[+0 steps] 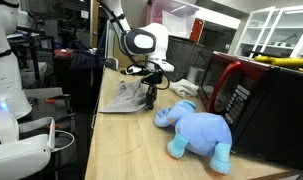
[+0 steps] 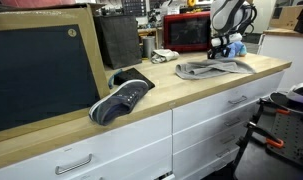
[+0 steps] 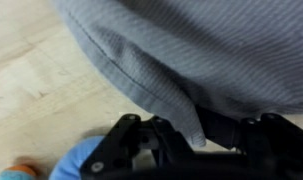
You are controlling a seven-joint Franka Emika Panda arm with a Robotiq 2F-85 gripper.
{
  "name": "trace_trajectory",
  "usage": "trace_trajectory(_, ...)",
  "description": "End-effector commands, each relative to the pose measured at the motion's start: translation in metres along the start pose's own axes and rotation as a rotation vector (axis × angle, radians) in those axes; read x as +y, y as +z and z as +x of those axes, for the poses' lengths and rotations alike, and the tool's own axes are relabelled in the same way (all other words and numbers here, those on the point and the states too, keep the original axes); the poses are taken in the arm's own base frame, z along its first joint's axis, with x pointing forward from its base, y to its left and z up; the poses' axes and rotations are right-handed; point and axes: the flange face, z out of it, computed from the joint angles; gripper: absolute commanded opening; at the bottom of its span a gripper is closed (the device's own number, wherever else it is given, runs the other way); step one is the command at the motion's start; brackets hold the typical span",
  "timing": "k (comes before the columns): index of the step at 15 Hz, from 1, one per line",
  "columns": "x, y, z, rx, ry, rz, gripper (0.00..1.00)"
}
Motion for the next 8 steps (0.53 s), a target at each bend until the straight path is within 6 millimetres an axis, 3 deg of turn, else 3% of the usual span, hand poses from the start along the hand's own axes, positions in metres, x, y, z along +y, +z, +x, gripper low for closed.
trace_trajectory(1,-0.06,-0.032,0.003,0.117,-0.033,0.116,0.0)
trace_trajectory(4,-0.11,-0.054,0.009,0.215,-0.075,0.18,0.0)
trace_trajectory(8,-0.144,-0.07,0.036,0.322,-0.065,0.224,0.0)
